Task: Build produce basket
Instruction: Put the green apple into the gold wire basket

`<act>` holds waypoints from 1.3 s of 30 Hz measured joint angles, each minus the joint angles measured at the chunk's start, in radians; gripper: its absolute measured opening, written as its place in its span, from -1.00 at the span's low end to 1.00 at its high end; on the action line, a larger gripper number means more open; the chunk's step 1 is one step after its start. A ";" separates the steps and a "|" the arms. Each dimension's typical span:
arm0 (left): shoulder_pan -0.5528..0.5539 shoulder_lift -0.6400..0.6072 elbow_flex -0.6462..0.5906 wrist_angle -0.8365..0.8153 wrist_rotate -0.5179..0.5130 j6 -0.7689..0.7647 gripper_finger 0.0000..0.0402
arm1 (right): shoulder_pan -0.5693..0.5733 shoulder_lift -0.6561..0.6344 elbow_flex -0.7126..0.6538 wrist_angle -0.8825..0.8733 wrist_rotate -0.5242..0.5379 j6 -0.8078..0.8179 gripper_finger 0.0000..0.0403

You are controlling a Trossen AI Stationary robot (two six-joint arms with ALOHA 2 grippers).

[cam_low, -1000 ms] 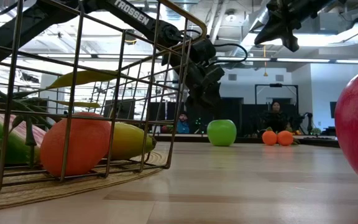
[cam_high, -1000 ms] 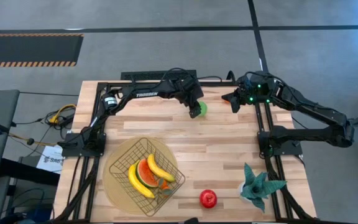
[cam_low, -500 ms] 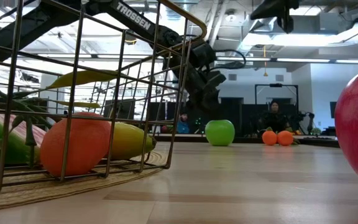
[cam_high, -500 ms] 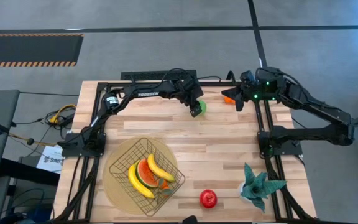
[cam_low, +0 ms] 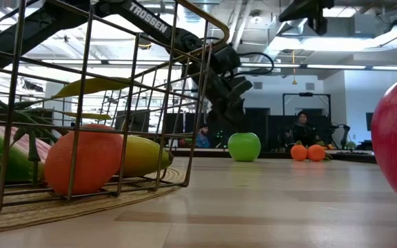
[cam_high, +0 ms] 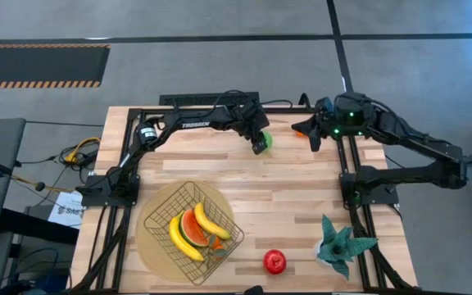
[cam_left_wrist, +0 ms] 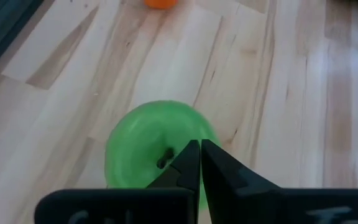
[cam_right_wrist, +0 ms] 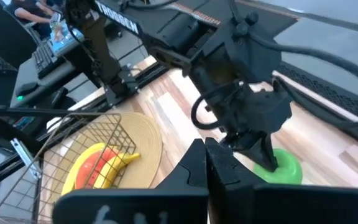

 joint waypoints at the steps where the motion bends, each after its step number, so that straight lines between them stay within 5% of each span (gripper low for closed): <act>1: -0.002 -0.001 0.003 -0.003 0.000 0.000 -1.00 | 0.000 0.000 0.000 -0.004 0.000 0.000 -0.99; 14: -0.005 -0.007 0.150 -0.163 -0.064 0.042 -0.99 | 0.000 0.000 0.000 -0.001 0.000 0.003 -0.98; 28: 0.000 0.033 0.149 -0.188 -0.088 0.057 -0.28 | 0.011 0.000 0.000 0.000 0.000 0.011 -0.98; 39: 0.010 0.032 0.149 -0.199 -0.133 0.067 -0.23 | 0.040 0.000 0.000 0.001 0.000 0.012 -0.99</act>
